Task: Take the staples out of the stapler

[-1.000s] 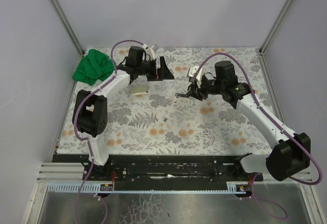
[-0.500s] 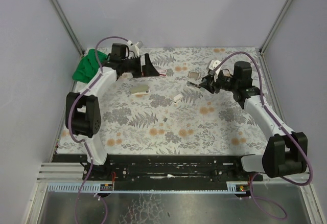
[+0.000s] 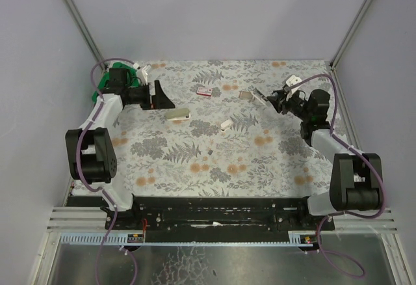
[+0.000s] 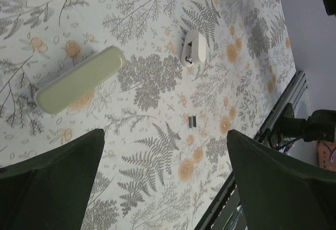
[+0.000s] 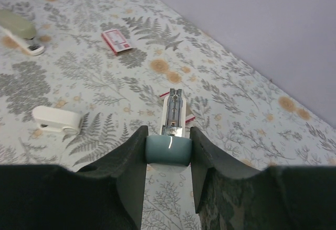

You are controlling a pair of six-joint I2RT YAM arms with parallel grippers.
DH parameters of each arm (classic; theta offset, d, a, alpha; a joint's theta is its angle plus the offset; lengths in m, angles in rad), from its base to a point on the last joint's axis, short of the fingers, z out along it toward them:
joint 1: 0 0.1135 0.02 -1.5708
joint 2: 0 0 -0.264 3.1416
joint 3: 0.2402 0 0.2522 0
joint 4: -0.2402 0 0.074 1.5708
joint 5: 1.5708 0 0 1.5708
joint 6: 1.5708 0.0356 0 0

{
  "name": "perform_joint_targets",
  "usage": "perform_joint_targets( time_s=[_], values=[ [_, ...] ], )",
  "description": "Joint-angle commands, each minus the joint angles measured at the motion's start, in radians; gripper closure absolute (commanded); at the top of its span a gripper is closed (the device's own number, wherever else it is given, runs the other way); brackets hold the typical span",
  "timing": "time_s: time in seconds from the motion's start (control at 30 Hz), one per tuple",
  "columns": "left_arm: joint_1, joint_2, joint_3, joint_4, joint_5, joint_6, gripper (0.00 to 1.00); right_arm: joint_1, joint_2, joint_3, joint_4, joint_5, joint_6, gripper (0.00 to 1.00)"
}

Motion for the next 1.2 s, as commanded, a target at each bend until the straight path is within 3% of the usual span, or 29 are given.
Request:
perform_joint_targets(
  time_s=[0.0, 0.33, 0.57, 1.17],
  values=[
    [0.06, -0.057, -0.062, -0.052, 0.095, 0.106, 0.0, -0.025, 0.042, -0.029, 0.344, 0.089, 0.107, 1.0],
    [0.152, -0.094, -0.149, -0.072, 0.163, 0.18, 0.0, -0.088, 0.21, -0.089, 0.662, 0.17, 0.224, 1.0],
    [0.162, -0.091, -0.166, -0.064, 0.164, 0.176, 0.0, -0.099, 0.319, -0.093, 0.775, 0.229, 0.256, 1.0],
    [0.162, -0.079, -0.193, -0.038, 0.174, 0.177, 0.0, -0.114, 0.408, -0.062, 0.772, 0.042, 0.238, 1.0]
  ],
)
